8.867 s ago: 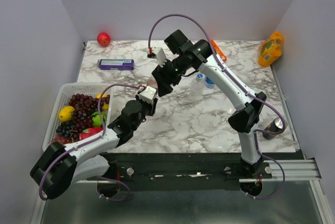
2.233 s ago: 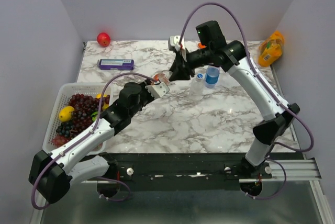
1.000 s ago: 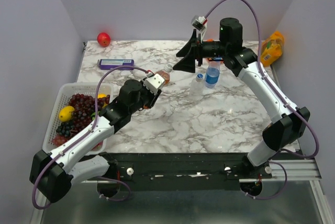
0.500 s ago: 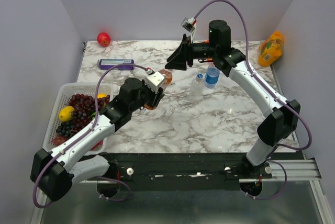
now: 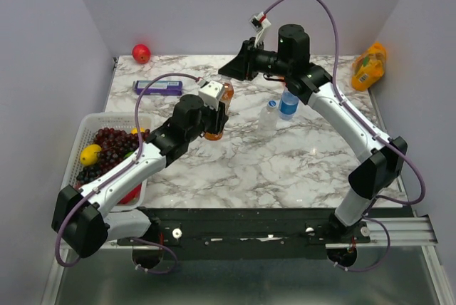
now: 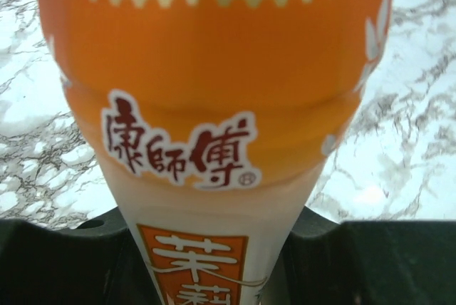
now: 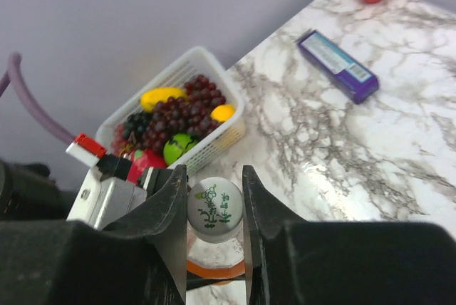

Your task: Screw on the bottle caps

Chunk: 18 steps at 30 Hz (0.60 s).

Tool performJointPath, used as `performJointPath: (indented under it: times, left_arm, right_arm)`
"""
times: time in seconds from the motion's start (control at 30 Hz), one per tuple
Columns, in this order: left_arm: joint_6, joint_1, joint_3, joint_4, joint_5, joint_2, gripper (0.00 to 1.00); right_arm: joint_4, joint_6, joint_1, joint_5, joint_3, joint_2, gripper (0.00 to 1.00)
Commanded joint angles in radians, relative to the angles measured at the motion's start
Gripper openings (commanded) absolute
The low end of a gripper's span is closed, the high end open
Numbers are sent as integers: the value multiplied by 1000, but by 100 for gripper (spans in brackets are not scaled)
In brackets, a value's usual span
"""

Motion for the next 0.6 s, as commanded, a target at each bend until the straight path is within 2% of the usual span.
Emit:
performJointPath:
  times: [0.0, 0.07, 0.13, 0.17, 0.23, 0.27, 0.3, 0.37, 0.57]
  left_arm:
    - [-128, -8, 115, 66, -239, 30, 0]
    - [-119, -8, 109, 61, -259, 28, 0]
    - [-97, -8, 83, 55, -240, 8, 0]
    - [-91, -8, 71, 52, -227, 0, 0]
    - [-54, -8, 30, 40, -191, -28, 0]
    - [-48, -8, 16, 37, -159, -38, 0]
    - [-40, -5, -16, 38, -141, -64, 0]
    - [-7, -2, -47, 53, -64, -90, 0]
    - [4, -1, -73, 70, 33, -108, 0]
  right_arm:
    - [-186, 41, 57, 289, 35, 34, 0]
    - [-185, 41, 54, 335, 47, 33, 0]
    - [-167, 43, 45, 361, 68, 23, 5]
    - [-145, 34, 37, 344, 75, 23, 23]
    - [-76, -1, 6, 247, 88, 23, 41]
    - [-64, -6, -4, 216, 107, 25, 55]
    - [-46, -6, -17, 182, 113, 30, 61]
    - [-27, -3, -41, 78, 115, 36, 68]
    - [97, 63, -49, -146, 30, 19, 77]
